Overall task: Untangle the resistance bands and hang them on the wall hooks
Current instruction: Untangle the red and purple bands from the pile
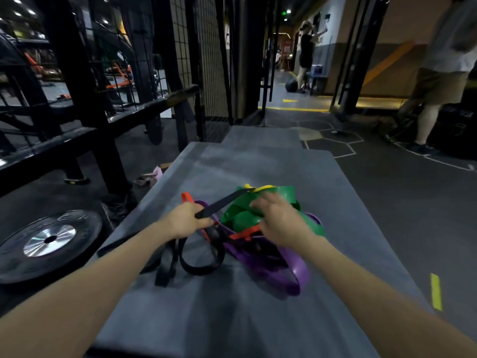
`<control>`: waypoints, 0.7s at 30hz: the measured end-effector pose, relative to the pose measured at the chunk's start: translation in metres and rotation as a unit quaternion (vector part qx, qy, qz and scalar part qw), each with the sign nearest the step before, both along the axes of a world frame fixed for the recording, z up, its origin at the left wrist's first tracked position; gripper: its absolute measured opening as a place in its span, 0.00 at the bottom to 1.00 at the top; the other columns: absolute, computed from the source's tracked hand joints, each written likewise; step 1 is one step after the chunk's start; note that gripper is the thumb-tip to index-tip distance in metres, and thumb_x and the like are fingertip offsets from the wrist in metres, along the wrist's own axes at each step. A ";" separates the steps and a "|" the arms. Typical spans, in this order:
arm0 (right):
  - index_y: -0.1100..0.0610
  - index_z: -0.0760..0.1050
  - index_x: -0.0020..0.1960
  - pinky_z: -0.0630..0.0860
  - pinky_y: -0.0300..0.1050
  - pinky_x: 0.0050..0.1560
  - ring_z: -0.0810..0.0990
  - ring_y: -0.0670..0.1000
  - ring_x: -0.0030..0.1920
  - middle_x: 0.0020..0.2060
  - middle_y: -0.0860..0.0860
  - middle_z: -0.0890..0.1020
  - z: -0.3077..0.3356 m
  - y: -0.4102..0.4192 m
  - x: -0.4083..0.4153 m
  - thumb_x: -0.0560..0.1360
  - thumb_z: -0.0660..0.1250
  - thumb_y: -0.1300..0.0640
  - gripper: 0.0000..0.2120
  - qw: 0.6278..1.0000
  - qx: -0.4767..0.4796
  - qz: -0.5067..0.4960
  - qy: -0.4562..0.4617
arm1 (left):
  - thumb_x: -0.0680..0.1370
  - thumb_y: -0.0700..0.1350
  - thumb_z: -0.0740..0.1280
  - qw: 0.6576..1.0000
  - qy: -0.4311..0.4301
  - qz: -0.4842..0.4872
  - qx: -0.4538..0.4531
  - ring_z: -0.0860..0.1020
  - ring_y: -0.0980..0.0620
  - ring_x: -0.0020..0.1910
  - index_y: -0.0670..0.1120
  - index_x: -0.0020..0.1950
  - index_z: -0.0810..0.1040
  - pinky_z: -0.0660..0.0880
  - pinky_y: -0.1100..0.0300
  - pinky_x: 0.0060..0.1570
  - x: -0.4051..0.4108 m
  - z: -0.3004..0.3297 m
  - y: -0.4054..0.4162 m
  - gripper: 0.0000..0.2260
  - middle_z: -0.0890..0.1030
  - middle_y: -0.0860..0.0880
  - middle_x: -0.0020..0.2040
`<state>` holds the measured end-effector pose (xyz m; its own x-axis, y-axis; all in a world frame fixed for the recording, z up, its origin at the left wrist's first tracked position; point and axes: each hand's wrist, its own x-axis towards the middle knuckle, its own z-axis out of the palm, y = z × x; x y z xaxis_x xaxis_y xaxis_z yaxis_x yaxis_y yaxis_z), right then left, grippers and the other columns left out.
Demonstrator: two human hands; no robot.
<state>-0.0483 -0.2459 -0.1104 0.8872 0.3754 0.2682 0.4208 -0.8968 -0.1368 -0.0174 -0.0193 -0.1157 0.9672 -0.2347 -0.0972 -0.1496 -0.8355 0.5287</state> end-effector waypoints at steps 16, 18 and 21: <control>0.54 0.81 0.56 0.76 0.48 0.58 0.82 0.48 0.53 0.54 0.48 0.83 -0.055 -0.029 0.013 0.68 0.53 0.59 0.23 0.976 -0.209 -0.045 -0.043 | 0.73 0.54 0.66 0.960 -0.029 -0.001 0.278 0.76 0.47 0.59 0.55 0.59 0.73 0.71 0.57 0.52 0.001 -0.016 0.024 0.15 0.79 0.50 0.57; 0.56 0.79 0.58 0.73 0.52 0.61 0.80 0.50 0.57 0.56 0.50 0.82 -0.059 -0.021 0.005 0.64 0.62 0.59 0.23 0.983 -0.169 -0.050 -0.041 | 0.72 0.54 0.67 0.934 -0.003 -0.031 0.355 0.73 0.46 0.63 0.53 0.63 0.71 0.69 0.55 0.59 0.001 -0.026 0.013 0.19 0.76 0.47 0.63; 0.57 0.68 0.69 0.52 0.50 0.74 0.67 0.53 0.70 0.67 0.51 0.71 -0.053 -0.020 -0.001 0.64 0.66 0.61 0.33 0.996 -0.079 -0.030 0.028 | 0.67 0.56 0.72 0.961 0.044 -0.051 0.269 0.70 0.45 0.66 0.49 0.68 0.66 0.68 0.54 0.65 0.007 -0.034 -0.003 0.32 0.70 0.46 0.66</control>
<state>-0.0498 -0.2656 -0.1634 0.9213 0.3543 0.1603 0.3609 -0.9325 -0.0136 -0.0103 -0.0222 -0.1496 0.9245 -0.2207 -0.3109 -0.2200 -0.9748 0.0378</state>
